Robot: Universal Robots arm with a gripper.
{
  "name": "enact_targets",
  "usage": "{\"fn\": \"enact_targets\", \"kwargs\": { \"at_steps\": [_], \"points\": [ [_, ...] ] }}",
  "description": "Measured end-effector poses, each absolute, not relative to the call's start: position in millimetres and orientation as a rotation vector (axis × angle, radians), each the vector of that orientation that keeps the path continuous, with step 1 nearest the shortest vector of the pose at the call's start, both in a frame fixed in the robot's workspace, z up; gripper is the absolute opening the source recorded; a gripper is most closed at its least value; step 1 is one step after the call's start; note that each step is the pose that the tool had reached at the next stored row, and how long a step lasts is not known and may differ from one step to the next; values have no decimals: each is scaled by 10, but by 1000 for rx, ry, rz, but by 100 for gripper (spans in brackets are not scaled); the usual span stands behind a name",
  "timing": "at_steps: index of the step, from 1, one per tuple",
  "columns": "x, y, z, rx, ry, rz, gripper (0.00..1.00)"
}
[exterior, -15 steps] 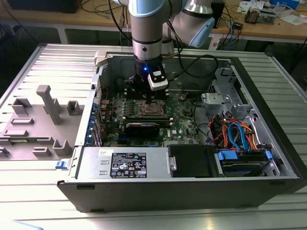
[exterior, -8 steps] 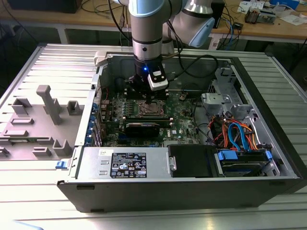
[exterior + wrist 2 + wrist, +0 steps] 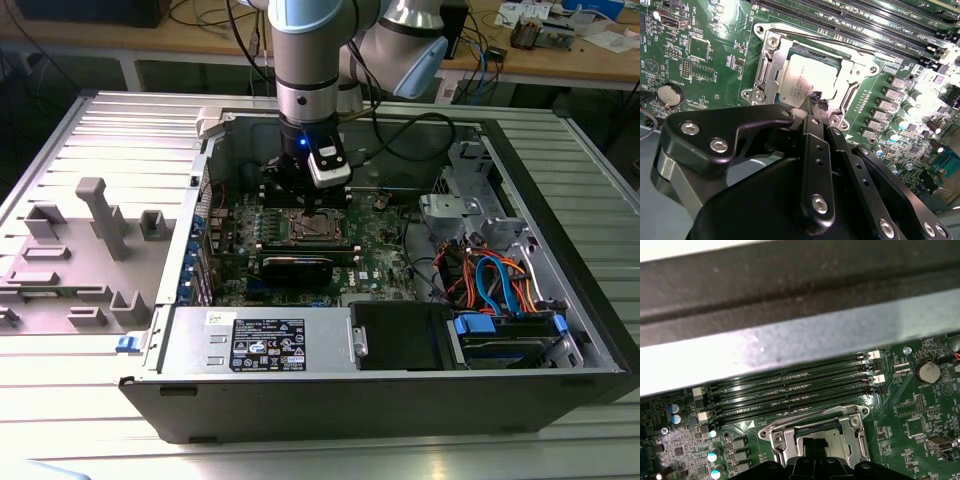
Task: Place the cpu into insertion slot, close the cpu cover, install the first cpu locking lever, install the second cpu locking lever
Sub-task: 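Install the first cpu locking lever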
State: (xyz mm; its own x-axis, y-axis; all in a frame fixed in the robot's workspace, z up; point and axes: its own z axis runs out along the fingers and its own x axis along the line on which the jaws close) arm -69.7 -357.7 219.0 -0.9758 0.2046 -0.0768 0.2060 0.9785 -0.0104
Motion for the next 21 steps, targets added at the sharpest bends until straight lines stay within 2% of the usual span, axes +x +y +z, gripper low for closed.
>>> {"fn": "enact_targets", "kwargs": {
  "at_steps": [12, 21],
  "points": [
    [-698, -3579, 2202, 317, 3050, -29, 11],
    [-693, -3578, 2329, 317, 3051, -28, 11]
  ]
}}
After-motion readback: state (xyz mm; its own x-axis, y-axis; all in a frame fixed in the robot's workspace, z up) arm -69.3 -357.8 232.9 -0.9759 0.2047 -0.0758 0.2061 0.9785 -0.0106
